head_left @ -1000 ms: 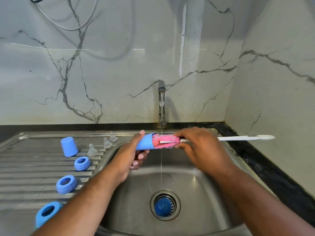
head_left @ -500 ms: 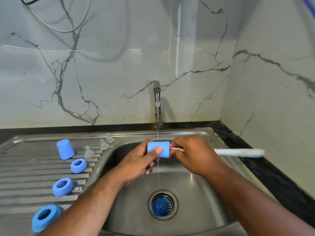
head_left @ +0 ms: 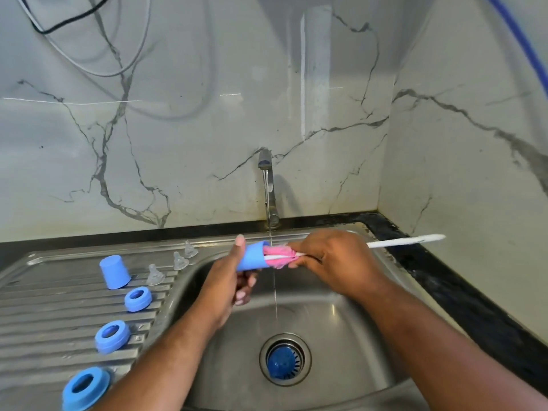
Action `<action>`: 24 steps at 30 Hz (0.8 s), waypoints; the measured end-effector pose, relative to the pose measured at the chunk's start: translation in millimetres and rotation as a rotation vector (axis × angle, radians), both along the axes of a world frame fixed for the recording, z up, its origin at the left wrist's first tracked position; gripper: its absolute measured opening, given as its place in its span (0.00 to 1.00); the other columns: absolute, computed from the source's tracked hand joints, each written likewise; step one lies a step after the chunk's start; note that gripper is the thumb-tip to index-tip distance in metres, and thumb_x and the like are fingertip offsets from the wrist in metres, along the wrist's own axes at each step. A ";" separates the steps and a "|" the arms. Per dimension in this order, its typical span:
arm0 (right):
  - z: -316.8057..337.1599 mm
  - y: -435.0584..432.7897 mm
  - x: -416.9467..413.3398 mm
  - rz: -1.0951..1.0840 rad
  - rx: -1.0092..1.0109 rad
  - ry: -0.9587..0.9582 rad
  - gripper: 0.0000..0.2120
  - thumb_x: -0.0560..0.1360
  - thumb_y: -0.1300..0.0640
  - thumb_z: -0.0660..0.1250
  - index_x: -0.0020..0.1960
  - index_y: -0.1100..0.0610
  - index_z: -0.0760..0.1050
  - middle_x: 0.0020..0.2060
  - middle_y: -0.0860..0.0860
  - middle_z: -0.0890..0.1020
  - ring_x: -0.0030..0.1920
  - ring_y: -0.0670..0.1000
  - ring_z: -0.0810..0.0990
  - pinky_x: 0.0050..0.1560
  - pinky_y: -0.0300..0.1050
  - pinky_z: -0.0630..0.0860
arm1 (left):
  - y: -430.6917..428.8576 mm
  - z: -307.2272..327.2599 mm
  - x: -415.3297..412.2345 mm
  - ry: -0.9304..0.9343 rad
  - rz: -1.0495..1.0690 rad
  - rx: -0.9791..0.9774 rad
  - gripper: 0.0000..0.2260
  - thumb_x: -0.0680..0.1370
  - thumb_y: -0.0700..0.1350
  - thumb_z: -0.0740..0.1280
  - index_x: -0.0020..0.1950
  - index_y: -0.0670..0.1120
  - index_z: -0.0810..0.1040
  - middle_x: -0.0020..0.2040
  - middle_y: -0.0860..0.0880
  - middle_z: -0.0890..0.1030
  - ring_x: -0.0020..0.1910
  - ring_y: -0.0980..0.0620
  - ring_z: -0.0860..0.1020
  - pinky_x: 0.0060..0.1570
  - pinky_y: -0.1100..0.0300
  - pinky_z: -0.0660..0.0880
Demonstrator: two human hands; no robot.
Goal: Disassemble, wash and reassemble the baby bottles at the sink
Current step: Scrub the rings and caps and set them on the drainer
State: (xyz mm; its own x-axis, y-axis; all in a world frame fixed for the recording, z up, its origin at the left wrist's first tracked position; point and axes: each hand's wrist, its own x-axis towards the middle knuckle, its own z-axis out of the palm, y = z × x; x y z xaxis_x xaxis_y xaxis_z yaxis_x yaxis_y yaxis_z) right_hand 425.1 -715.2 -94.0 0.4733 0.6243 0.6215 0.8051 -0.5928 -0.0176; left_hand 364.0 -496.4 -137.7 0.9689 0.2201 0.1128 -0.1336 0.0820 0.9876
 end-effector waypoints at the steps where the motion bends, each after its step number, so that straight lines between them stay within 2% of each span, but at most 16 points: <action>1: 3.1 -5.1 2.8 -0.064 -0.007 0.039 0.13 0.75 0.44 0.73 0.58 0.42 0.84 0.43 0.46 0.86 0.42 0.52 0.83 0.41 0.46 0.77 | 6.7 -1.5 2.0 0.019 0.040 0.022 0.27 0.79 0.65 0.60 0.52 0.41 0.79 0.32 0.46 0.74 0.23 0.54 0.62 0.25 0.63 0.59; 3: 7.9 -19.8 10.1 -0.289 -0.038 0.207 0.15 0.76 0.41 0.72 0.61 0.39 0.82 0.49 0.45 0.86 0.50 0.51 0.83 0.48 0.45 0.76 | 17.6 -7.6 2.9 0.049 0.091 0.112 0.23 0.77 0.63 0.65 0.51 0.42 0.79 0.34 0.45 0.75 0.25 0.53 0.66 0.26 0.62 0.63; 5: 1.9 -30.4 17.9 -0.448 -0.047 0.389 0.16 0.75 0.41 0.72 0.62 0.40 0.82 0.52 0.46 0.86 0.52 0.51 0.82 0.49 0.43 0.75 | 24.3 -16.9 4.7 0.053 0.114 0.148 0.21 0.74 0.59 0.70 0.53 0.42 0.80 0.38 0.43 0.78 0.30 0.52 0.72 0.28 0.59 0.70; 9: -17.1 -26.3 25.0 -0.498 -0.073 0.598 0.18 0.74 0.44 0.75 0.63 0.43 0.82 0.53 0.48 0.85 0.51 0.51 0.82 0.48 0.42 0.73 | 12.1 -27.0 14.9 -0.003 0.165 0.203 0.16 0.76 0.44 0.75 0.62 0.45 0.78 0.50 0.44 0.83 0.41 0.52 0.80 0.38 0.57 0.79; 11: -22.0 -21.9 27.5 -0.512 -0.069 0.603 0.17 0.75 0.45 0.75 0.63 0.43 0.82 0.53 0.48 0.85 0.51 0.50 0.82 0.48 0.42 0.73 | 7.4 -29.2 28.2 0.003 0.195 0.222 0.16 0.76 0.42 0.76 0.61 0.47 0.78 0.53 0.45 0.83 0.46 0.51 0.82 0.42 0.56 0.80; 14: -27.8 -18.2 31.4 -0.535 -0.057 0.586 0.17 0.76 0.45 0.74 0.63 0.45 0.82 0.52 0.49 0.85 0.49 0.50 0.81 0.48 0.43 0.74 | 5.1 -27.1 53.9 0.065 0.268 0.253 0.17 0.72 0.43 0.79 0.56 0.52 0.77 0.55 0.47 0.83 0.51 0.48 0.83 0.51 0.52 0.80; 16: -32.5 -16.7 32.7 -0.544 -0.056 0.600 0.17 0.75 0.45 0.74 0.63 0.46 0.82 0.51 0.49 0.85 0.48 0.50 0.82 0.51 0.44 0.77 | -0.6 -25.4 68.1 0.088 0.308 0.243 0.17 0.72 0.42 0.79 0.56 0.50 0.76 0.54 0.46 0.82 0.50 0.49 0.82 0.51 0.55 0.77; 18: -36.1 -15.7 35.0 -0.538 -0.040 0.606 0.17 0.75 0.44 0.75 0.63 0.46 0.82 0.51 0.49 0.85 0.48 0.50 0.82 0.54 0.46 0.79 | -10.8 -28.3 76.8 0.104 0.260 0.144 0.18 0.75 0.38 0.76 0.60 0.50 0.75 0.53 0.49 0.81 0.50 0.49 0.81 0.48 0.57 0.77; 20: -38.2 -14.4 37.7 -0.524 -0.022 0.601 0.17 0.75 0.44 0.74 0.62 0.46 0.82 0.50 0.49 0.85 0.47 0.50 0.82 0.52 0.46 0.79 | -16.5 -39.8 81.3 0.123 0.154 -0.060 0.19 0.77 0.34 0.73 0.65 0.47 0.75 0.55 0.46 0.81 0.53 0.44 0.81 0.50 0.52 0.80; 21: -39.5 -14.7 40.1 -0.522 -0.015 0.589 0.17 0.75 0.43 0.74 0.62 0.47 0.82 0.50 0.49 0.85 0.47 0.50 0.82 0.50 0.45 0.78 | -17.0 -47.0 84.9 0.121 0.123 -0.095 0.20 0.76 0.33 0.73 0.66 0.45 0.75 0.57 0.43 0.81 0.54 0.42 0.81 0.52 0.50 0.81; 24: -41.7 -14.0 44.3 -0.522 -0.013 0.581 0.18 0.75 0.42 0.74 0.62 0.47 0.81 0.51 0.49 0.85 0.47 0.51 0.81 0.48 0.45 0.77 | -9.3 -58.6 92.0 0.077 0.119 0.067 0.21 0.72 0.31 0.75 0.61 0.48 0.78 0.57 0.42 0.82 0.54 0.44 0.80 0.58 0.48 0.79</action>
State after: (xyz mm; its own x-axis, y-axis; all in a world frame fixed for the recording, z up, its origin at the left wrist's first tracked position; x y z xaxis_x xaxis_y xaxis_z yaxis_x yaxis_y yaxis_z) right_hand 469.4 -729.2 -135.7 0.9552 0.2365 0.1781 0.2853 -0.8956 -0.3414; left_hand 456.0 -505.7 -196.4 0.9429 0.3281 0.0577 -0.0622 0.0032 0.9981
